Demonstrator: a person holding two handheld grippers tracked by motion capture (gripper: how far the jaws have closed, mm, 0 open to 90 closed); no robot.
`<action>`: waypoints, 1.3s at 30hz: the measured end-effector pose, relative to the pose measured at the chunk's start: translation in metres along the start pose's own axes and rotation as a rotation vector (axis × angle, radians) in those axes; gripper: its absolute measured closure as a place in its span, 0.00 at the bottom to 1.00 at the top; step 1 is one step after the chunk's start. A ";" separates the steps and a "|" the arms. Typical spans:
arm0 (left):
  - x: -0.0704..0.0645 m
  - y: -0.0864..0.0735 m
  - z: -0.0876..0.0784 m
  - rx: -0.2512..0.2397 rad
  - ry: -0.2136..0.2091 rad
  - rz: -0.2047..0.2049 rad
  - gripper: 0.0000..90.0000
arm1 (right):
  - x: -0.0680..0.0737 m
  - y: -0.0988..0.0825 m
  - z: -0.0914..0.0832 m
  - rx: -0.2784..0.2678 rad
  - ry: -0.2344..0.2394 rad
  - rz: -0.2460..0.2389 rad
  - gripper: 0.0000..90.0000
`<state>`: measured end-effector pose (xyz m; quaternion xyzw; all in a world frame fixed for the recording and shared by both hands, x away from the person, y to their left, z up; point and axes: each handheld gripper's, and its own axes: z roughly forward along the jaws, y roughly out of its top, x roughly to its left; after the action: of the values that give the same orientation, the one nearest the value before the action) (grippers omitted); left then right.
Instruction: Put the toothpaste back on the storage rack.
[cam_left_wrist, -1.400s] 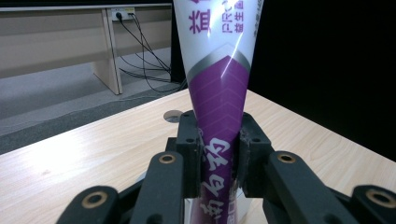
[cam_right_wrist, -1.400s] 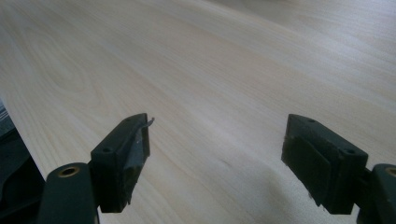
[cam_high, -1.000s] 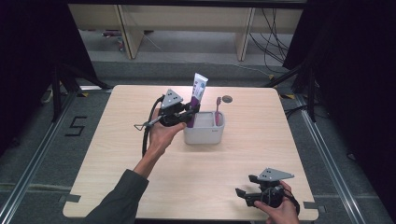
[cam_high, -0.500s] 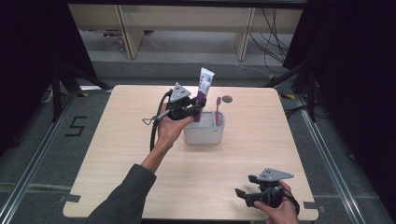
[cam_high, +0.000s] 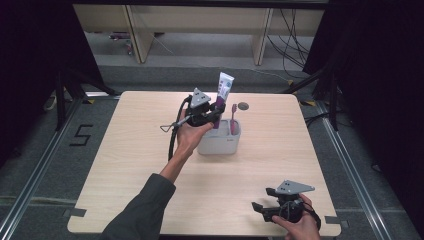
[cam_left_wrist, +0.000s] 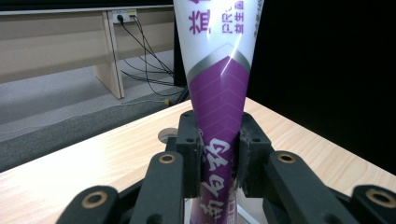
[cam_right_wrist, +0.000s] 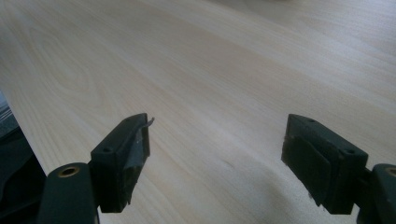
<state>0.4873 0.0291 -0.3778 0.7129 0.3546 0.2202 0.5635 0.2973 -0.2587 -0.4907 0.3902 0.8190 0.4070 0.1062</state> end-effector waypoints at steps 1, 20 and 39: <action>0.000 -0.001 0.001 0.001 0.000 0.000 0.82 | 0.001 0.000 0.000 0.001 0.002 0.009 0.27; 0.002 -0.019 0.019 0.048 0.008 -0.021 0.82 | 0.001 0.000 0.000 0.005 0.009 0.017 0.27; 0.001 -0.039 0.024 0.115 0.029 0.017 0.82 | 0.001 0.000 0.001 0.008 0.019 0.006 0.27</action>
<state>0.4948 0.0188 -0.4212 0.7437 0.3688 0.2148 0.5146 0.2970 -0.2579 -0.4911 0.3892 0.8205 0.4077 0.0954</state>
